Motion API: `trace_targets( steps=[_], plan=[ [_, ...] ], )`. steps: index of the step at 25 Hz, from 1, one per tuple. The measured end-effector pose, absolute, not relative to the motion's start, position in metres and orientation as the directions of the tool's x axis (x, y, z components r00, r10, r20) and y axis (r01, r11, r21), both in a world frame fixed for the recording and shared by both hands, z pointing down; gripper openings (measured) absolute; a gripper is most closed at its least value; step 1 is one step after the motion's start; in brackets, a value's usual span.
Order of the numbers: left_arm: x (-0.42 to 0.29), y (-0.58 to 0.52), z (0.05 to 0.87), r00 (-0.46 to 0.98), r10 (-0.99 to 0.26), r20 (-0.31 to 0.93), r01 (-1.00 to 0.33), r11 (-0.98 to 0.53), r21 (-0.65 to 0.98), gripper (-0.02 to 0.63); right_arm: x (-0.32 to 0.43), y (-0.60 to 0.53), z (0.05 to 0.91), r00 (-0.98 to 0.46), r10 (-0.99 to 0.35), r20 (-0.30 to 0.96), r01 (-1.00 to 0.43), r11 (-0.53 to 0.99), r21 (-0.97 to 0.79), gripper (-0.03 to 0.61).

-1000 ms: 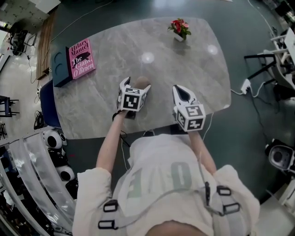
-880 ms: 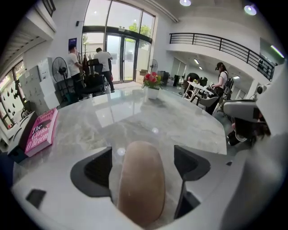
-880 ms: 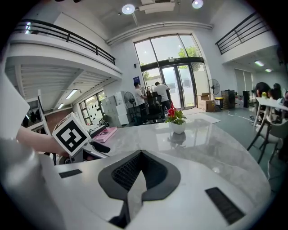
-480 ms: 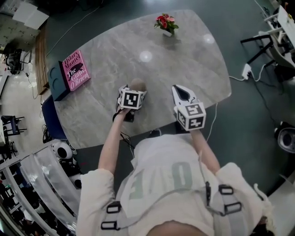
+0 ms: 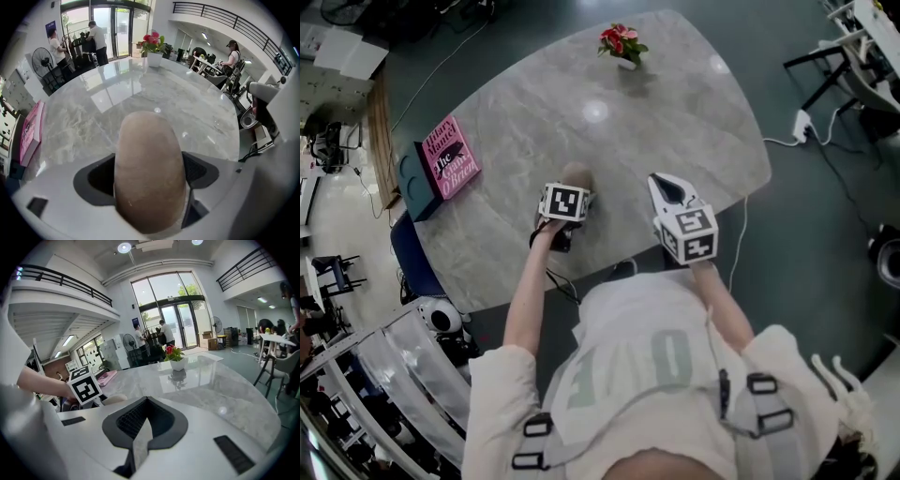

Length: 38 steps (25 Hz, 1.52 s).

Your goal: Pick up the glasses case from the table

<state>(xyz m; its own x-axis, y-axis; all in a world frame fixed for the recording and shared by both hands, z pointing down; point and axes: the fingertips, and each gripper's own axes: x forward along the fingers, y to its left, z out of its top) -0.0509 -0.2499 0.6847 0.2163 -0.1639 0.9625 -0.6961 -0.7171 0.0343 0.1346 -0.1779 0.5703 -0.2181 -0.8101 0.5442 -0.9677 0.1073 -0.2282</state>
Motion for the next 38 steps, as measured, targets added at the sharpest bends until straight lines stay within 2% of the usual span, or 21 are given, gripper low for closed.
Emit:
trace_targets(
  steps=[9, 23, 33, 38],
  plan=[
    [-0.047, -0.251, 0.689, 0.195, -0.159, 0.968, -0.671, -0.742, 0.013, 0.411, 0.140, -0.173, 0.575, -0.209, -0.804, 0.557, -0.969, 0.093, -0.229, 0.002],
    [-0.049, -0.245, 0.693, 0.175, -0.080, 0.981, -0.642, -0.765, 0.052, 0.408, 0.139, -0.170, 0.578, -0.209, -0.792, 0.574, -0.969, 0.088, -0.231, 0.002],
    [-0.048, -0.250, 0.691, 0.189, -0.117, 0.975, -0.634, -0.773, 0.030, 0.408, 0.138, -0.170, 0.581, -0.213, -0.789, 0.577, -0.970, 0.100, -0.221, 0.002],
    [-0.050, -0.242, 0.692, 0.197, -0.081, 0.977, -0.630, -0.774, 0.063, 0.400, 0.136, -0.170, 0.579, -0.224, -0.788, 0.574, -0.969, 0.115, -0.220, 0.002]
  ],
)
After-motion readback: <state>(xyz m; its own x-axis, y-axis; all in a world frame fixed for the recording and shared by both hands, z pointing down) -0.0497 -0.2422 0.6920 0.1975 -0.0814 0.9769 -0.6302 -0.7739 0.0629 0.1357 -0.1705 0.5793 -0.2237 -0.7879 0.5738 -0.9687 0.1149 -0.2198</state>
